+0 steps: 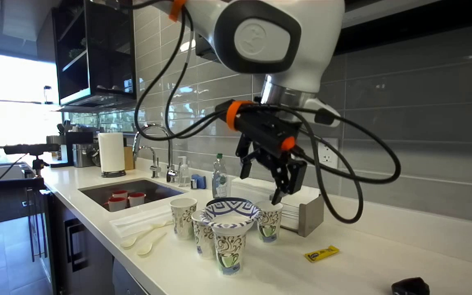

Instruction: Put the bowl on top of the coffee cup on the front right.

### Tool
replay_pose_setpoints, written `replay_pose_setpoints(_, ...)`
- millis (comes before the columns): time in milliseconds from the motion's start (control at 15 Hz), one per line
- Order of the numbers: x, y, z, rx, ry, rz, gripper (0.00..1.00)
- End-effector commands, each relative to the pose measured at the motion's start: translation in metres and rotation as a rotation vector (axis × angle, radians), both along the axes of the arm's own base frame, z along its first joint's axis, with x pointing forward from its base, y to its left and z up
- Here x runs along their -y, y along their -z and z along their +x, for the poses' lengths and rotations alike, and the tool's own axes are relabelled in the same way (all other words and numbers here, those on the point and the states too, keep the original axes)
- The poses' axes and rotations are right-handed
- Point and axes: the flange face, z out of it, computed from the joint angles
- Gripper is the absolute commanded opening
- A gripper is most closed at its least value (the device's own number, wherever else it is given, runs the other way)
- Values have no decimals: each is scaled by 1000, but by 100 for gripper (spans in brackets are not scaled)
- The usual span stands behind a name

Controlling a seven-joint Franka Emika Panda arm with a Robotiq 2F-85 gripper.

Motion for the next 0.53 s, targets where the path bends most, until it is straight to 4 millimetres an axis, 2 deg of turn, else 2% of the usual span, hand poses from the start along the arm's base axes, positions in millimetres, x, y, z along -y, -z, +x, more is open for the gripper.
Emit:
replay_pose_setpoints(0,-1,-48,-36,72,23,-43,100)
replay_pose_setpoints(133,-2,-67,-47,110,23,-64,100)
replay_pose_setpoints(200,5,-57,-28,93,16,-47,100)
replay_pose_setpoints(333,3,-70,-39,119,19,-56,100)
replay_pose_setpoints(467,1,-70,-43,121,19,-54,100)
